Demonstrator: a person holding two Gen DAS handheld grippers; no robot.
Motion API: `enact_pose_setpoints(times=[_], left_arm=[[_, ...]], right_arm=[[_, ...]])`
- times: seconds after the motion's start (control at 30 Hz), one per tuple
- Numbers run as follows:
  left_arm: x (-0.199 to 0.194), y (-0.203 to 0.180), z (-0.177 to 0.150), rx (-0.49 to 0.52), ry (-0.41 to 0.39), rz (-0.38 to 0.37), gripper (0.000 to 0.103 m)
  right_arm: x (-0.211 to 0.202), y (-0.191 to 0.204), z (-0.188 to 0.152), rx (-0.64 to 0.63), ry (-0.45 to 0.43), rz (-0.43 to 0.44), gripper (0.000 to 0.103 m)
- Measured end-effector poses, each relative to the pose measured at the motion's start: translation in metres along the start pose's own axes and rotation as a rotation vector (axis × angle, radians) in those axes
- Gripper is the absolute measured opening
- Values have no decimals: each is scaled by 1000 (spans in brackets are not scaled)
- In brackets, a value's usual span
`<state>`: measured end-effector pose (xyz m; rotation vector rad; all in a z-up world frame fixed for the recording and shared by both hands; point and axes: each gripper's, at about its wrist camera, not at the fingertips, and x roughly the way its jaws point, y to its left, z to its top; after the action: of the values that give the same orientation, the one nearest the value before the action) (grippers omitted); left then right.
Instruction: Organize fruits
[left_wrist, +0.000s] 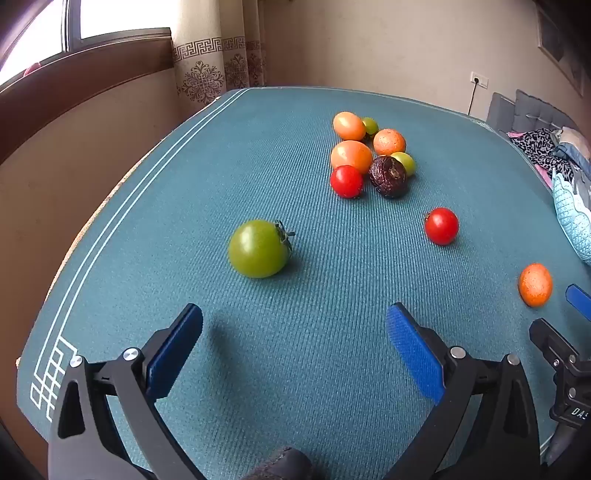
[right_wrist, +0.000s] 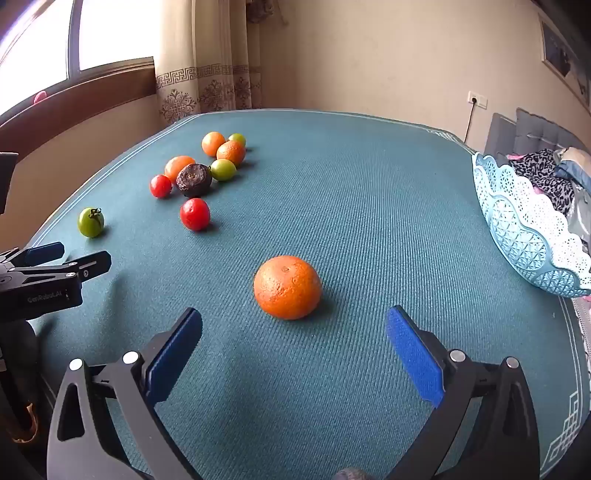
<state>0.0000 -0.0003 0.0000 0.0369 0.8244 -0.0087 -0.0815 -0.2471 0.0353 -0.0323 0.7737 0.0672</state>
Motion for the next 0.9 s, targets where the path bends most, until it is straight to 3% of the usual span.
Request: enact_pose_setpoints(times=[0.9], left_arm=[[-6, -9, -3, 54, -30, 42, 101]], right_arm=[[-2, -3, 0, 2, -2, 1, 98]])
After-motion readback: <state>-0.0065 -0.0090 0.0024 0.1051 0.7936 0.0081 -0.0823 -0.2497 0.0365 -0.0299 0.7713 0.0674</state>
